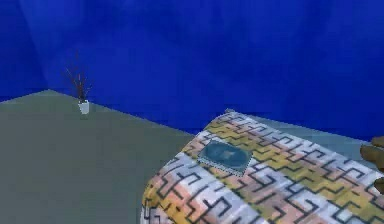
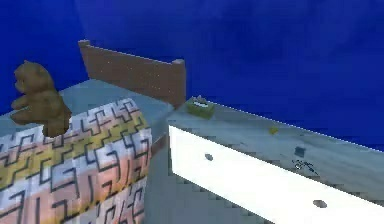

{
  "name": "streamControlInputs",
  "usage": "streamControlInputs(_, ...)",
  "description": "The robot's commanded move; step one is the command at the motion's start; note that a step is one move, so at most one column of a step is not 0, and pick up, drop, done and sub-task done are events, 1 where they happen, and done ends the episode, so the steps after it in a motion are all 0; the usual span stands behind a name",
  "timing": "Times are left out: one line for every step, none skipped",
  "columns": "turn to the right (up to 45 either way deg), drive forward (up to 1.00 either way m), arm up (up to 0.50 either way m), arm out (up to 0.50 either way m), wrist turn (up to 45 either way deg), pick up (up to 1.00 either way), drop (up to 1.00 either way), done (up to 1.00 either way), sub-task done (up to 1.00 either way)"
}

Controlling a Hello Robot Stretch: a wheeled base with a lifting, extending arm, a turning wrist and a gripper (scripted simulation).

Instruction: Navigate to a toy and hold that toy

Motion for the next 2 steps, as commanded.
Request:
streamControlInputs(45.0,0.00,0.00,0.00,0.0,0.00,0.00,0.00,0.00)
streamControlInputs(45.0,0.00,0.00,0.00,0.0,0.00,0.00,0.00,0.00)
